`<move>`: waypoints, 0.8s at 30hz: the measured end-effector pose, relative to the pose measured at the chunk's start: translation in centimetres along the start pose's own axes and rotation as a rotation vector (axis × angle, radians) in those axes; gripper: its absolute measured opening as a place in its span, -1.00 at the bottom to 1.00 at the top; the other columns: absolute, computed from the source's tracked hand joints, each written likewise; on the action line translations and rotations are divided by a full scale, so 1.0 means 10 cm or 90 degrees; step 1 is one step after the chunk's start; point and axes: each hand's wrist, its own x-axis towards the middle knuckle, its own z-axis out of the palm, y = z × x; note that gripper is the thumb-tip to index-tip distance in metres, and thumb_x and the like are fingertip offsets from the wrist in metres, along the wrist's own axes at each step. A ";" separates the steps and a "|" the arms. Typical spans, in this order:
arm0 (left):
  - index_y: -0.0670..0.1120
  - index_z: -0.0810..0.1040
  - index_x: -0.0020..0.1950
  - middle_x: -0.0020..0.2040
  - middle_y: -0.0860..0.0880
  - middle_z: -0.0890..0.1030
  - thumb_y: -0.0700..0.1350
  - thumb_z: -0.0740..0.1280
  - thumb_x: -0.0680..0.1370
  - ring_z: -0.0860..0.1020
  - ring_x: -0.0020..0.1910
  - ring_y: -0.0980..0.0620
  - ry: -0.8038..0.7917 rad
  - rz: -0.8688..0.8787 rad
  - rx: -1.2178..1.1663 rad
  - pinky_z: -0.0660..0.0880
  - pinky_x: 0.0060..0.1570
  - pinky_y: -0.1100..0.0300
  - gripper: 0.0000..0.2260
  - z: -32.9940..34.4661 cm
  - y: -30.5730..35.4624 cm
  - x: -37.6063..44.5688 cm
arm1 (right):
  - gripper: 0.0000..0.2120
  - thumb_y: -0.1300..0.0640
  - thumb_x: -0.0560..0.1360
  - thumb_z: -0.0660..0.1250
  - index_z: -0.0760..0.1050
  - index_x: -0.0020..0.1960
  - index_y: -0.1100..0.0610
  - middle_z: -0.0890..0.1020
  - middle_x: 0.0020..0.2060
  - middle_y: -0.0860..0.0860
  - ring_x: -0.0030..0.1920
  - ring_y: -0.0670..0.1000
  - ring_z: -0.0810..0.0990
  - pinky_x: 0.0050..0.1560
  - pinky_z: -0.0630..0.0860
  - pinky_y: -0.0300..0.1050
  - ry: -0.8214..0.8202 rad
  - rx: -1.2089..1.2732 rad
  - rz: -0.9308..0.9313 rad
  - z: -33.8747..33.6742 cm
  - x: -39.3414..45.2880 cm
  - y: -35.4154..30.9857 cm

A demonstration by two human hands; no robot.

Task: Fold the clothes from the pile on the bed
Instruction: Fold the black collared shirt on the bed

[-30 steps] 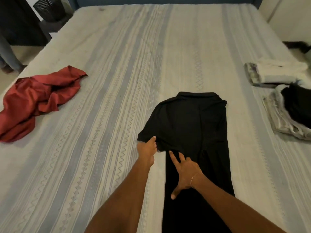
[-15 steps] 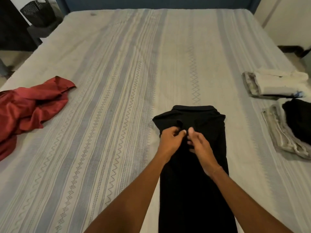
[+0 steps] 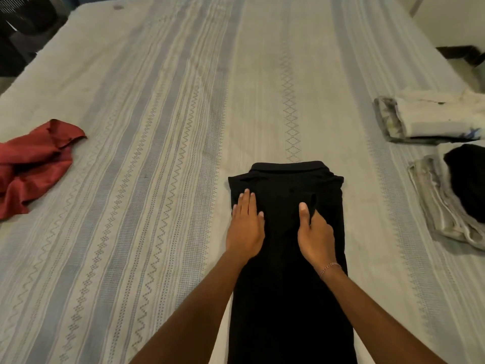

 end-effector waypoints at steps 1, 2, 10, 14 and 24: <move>-0.16 -0.03 0.64 0.66 -0.09 -0.06 0.00 0.01 0.73 -0.12 0.63 -0.02 -0.009 0.006 0.021 -0.11 0.60 0.04 -0.48 0.04 0.00 0.07 | -0.49 -0.23 0.66 -0.02 0.54 0.21 0.09 0.65 -0.10 0.01 -0.05 0.02 0.64 -0.02 0.55 -0.07 0.024 -0.046 -0.007 -0.01 0.02 0.06; -0.15 -0.05 0.64 0.66 -0.09 -0.08 0.05 -0.01 0.72 -0.14 0.63 -0.01 -0.018 0.011 0.049 -0.14 0.60 0.02 -0.45 0.06 -0.03 0.13 | -0.48 -0.23 0.66 -0.02 0.52 0.25 0.09 0.65 -0.08 0.03 -0.04 0.05 0.65 0.00 0.57 -0.03 0.043 -0.079 -0.013 -0.01 0.03 0.11; -0.06 -0.16 0.65 0.65 -0.02 -0.17 0.41 -0.11 0.57 -0.25 0.62 -0.01 -0.019 0.064 0.227 -0.19 0.59 -0.05 -0.20 0.17 -0.27 0.35 | -0.61 -0.16 0.64 0.13 0.42 -0.08 0.17 0.47 -0.41 -0.01 -0.40 0.01 0.50 -0.47 0.24 -0.31 0.126 -0.097 0.019 -0.05 0.06 0.40; -0.07 -0.17 0.65 0.65 -0.05 -0.20 0.42 -0.10 0.57 -0.30 0.60 -0.13 -0.010 0.050 0.263 -0.16 0.59 -0.12 -0.18 0.18 -0.21 0.32 | -0.41 -0.35 0.57 0.20 0.39 0.28 0.15 0.50 -0.23 -0.09 -0.25 -0.07 0.51 -0.30 0.35 -0.20 0.015 -0.174 0.107 -0.05 -0.04 0.30; -0.16 0.49 0.37 0.32 -0.13 0.52 0.14 0.27 0.62 0.48 0.31 -0.07 0.086 0.068 -0.054 0.47 0.31 0.00 -0.54 -0.05 0.02 0.16 | -0.58 -0.02 0.61 0.30 0.38 0.42 0.08 0.59 0.18 0.02 0.08 0.07 0.64 -0.04 0.56 -0.02 0.079 -0.280 -0.040 0.11 -0.40 -0.09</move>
